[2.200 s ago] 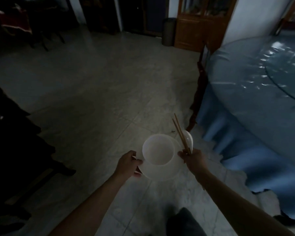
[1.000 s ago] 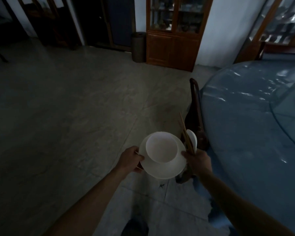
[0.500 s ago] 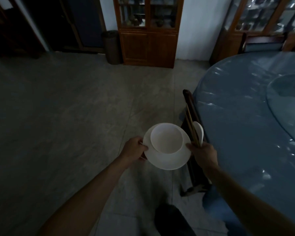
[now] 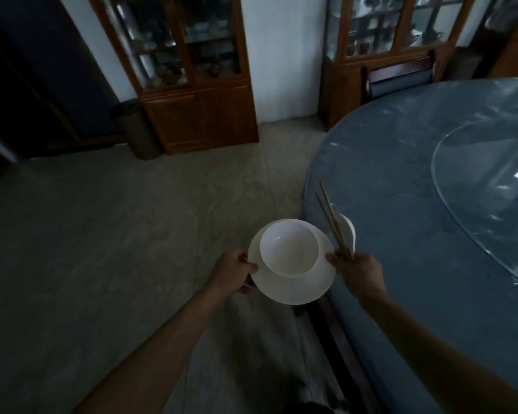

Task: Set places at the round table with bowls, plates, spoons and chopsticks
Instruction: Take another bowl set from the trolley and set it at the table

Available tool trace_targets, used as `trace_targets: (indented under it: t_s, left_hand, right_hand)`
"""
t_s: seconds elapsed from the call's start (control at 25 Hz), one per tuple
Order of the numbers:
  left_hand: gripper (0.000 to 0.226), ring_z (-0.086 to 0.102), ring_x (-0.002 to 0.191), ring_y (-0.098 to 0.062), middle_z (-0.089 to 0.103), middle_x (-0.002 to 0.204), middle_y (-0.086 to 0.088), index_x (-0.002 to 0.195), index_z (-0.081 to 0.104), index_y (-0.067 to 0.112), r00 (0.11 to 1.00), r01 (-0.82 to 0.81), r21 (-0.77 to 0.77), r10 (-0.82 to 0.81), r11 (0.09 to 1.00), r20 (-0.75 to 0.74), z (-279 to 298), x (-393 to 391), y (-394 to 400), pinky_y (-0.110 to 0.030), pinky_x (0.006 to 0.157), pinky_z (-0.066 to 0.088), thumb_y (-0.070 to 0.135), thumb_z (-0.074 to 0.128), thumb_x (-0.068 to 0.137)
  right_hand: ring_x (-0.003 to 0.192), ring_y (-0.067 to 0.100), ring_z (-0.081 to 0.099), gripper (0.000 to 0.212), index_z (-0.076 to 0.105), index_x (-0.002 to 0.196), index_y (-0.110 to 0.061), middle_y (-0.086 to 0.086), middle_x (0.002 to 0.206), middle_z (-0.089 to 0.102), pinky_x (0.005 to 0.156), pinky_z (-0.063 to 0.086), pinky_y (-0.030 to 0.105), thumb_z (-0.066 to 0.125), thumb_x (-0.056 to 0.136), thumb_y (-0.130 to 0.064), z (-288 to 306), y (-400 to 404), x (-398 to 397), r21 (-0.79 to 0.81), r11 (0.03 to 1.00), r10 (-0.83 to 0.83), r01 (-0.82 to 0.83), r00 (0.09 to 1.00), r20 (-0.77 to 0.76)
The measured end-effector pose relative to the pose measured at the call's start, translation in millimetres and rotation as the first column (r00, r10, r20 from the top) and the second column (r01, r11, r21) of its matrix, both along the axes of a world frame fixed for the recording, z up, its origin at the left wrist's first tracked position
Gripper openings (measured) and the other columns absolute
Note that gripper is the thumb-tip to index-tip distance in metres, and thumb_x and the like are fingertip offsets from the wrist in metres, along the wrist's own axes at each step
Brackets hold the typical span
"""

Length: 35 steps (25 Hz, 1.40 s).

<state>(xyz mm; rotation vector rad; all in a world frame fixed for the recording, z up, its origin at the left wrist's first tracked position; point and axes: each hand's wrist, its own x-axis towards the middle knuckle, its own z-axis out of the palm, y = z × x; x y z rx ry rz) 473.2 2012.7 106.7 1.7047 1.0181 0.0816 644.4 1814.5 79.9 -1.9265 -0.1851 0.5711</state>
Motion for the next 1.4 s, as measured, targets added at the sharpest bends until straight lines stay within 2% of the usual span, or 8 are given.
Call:
trace_targets:
  t_s: [0.12, 0.24, 0.44, 0.64, 0.76, 0.96, 1.12, 1.4]
  left_hand:
    - [0.016, 0.071, 0.056, -0.019, 0.069, 0.088, -0.009, 0.103, 0.061, 0.008, 0.996, 0.091, 0.029, -0.091, 0.995, -0.009, 2.1, 63.3, 13.2, -0.025, 0.042, 0.049, 0.007, 0.061, 0.087]
    - [0.013, 0.069, 0.060, -0.022, 0.068, 0.089, -0.009, 0.100, 0.061, 0.011, 0.979, 0.203, 0.021, -0.202, 0.979, -0.028, -5.0, 119.4, 14.8, -0.025, 0.042, 0.050, 0.006, 0.060, 0.088]
    - [0.012, 0.067, 0.060, -0.022, 0.067, 0.090, -0.008, 0.091, 0.061, 0.017, 0.904, 0.421, -0.011, -0.421, 0.907, -0.071, -33.2, 208.4, 9.5, -0.030, 0.044, 0.054, 0.006, 0.062, 0.087]
    - [0.013, 0.069, 0.053, -0.020, 0.069, 0.090, -0.008, 0.089, 0.062, 0.022, 0.743, 0.658, -0.037, -0.657, 0.752, -0.124, -65.1, 275.1, -4.4, -0.030, 0.045, 0.054, 0.009, 0.062, 0.087]
    - [0.016, 0.070, 0.057, -0.016, 0.068, 0.092, -0.003, 0.088, 0.061, 0.025, 0.616, 0.777, -0.047, -0.774, 0.627, -0.146, -79.9, 306.1, -12.4, -0.026, 0.042, 0.051, 0.010, 0.062, 0.087]
    - [0.019, 0.070, 0.062, -0.011, 0.069, 0.089, 0.004, 0.088, 0.058, 0.033, 0.395, 0.912, -0.021, -0.893, 0.409, -0.214, -100.7, 337.1, -18.0, -0.022, 0.042, 0.049, 0.014, 0.062, 0.088]
    - [0.014, 0.068, 0.069, -0.013, 0.067, 0.091, 0.004, 0.098, 0.058, 0.028, 0.235, 0.971, 0.027, -0.935, 0.237, -0.267, -120.3, 344.9, -22.7, -0.020, 0.045, 0.050, 0.019, 0.063, 0.089]
    - [0.018, 0.069, 0.072, -0.018, 0.067, 0.092, 0.004, 0.102, 0.055, 0.021, 0.156, 0.987, 0.095, -0.915, 0.129, -0.373, -142.7, 342.6, -33.2, -0.042, 0.069, 0.061, 0.020, 0.066, 0.087]
  right_hand:
    - [0.063, 0.016, 0.063, 0.016, 0.069, 0.066, -0.024, 0.002, 0.069, 0.070, 0.057, 0.049, 0.029, 0.076, 0.080, -0.028, 1.1, -2.3, 39.5, 0.014, 0.994, -0.108, 0.108, 0.994, 0.003]
    - [0.062, 0.013, 0.065, 0.014, 0.070, 0.069, -0.024, -0.001, 0.068, 0.070, 0.054, 0.050, 0.028, 0.075, 0.080, -0.030, -3.7, -16.1, 65.5, -0.009, 0.976, -0.216, 0.216, 0.976, 0.003]
    - [0.065, 0.009, 0.065, 0.013, 0.070, 0.070, -0.025, -0.005, 0.067, 0.070, 0.056, 0.048, 0.025, 0.074, 0.079, -0.032, -20.6, -47.2, 87.2, -0.067, 0.893, -0.446, 0.444, 0.895, -0.011]
    - [0.066, 0.012, 0.065, 0.012, 0.071, 0.072, -0.021, -0.002, 0.067, 0.070, 0.060, 0.050, 0.028, 0.073, 0.080, -0.031, -41.4, -68.7, 85.3, -0.151, 0.759, -0.644, 0.633, 0.764, -0.036]
    - [0.067, 0.015, 0.066, 0.015, 0.072, 0.075, -0.018, -0.001, 0.067, 0.070, 0.062, 0.051, 0.029, 0.072, 0.081, -0.032, -54.8, -69.2, 78.0, -0.202, 0.655, -0.751, 0.728, 0.658, -0.063]
    - [0.068, 0.016, 0.066, 0.015, 0.071, 0.074, -0.020, 0.001, 0.069, 0.071, 0.064, 0.052, 0.031, 0.070, 0.082, -0.032, -76.2, -55.1, 61.5, -0.295, 0.510, -0.857, 0.808, 0.506, -0.095]
    - [0.071, 0.018, 0.066, 0.013, 0.071, 0.077, -0.022, 0.001, 0.071, 0.071, 0.070, 0.053, 0.034, 0.068, 0.082, -0.033, -92.3, -42.9, 46.2, -0.372, 0.414, -0.907, 0.831, 0.410, -0.095]
    - [0.064, 0.006, 0.060, 0.014, 0.067, 0.070, -0.026, -0.007, 0.064, 0.066, 0.056, 0.040, 0.025, 0.067, 0.082, -0.032, -109.5, -40.5, 35.7, -0.433, 0.356, -0.931, 0.828, 0.352, -0.094]
